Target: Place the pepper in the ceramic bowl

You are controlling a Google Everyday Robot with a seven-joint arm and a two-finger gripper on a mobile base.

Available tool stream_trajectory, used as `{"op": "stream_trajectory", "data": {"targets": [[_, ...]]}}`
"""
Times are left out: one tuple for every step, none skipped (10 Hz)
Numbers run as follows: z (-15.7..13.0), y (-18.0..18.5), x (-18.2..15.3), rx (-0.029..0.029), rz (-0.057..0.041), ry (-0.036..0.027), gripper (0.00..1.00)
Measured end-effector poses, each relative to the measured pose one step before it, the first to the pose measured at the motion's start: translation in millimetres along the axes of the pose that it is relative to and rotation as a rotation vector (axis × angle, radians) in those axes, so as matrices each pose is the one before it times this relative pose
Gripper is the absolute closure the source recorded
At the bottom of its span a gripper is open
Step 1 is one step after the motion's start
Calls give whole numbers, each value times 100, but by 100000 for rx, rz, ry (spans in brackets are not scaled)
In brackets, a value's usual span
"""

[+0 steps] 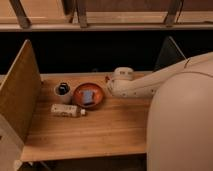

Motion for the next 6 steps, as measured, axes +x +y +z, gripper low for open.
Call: {"op": "stream_trajectory", "data": {"targets": [[1064, 92, -298, -782, -294, -889, 100], [1351, 312, -237, -1486, -644, -913, 100], [1314, 475, -366, -1730, -862, -965, 100], [1538, 639, -537, -2275, -1097, -1289, 100], [1283, 780, -566, -2271, -1430, -1169, 100], [1921, 1248, -893, -3376, -2568, -1688, 100]]}}
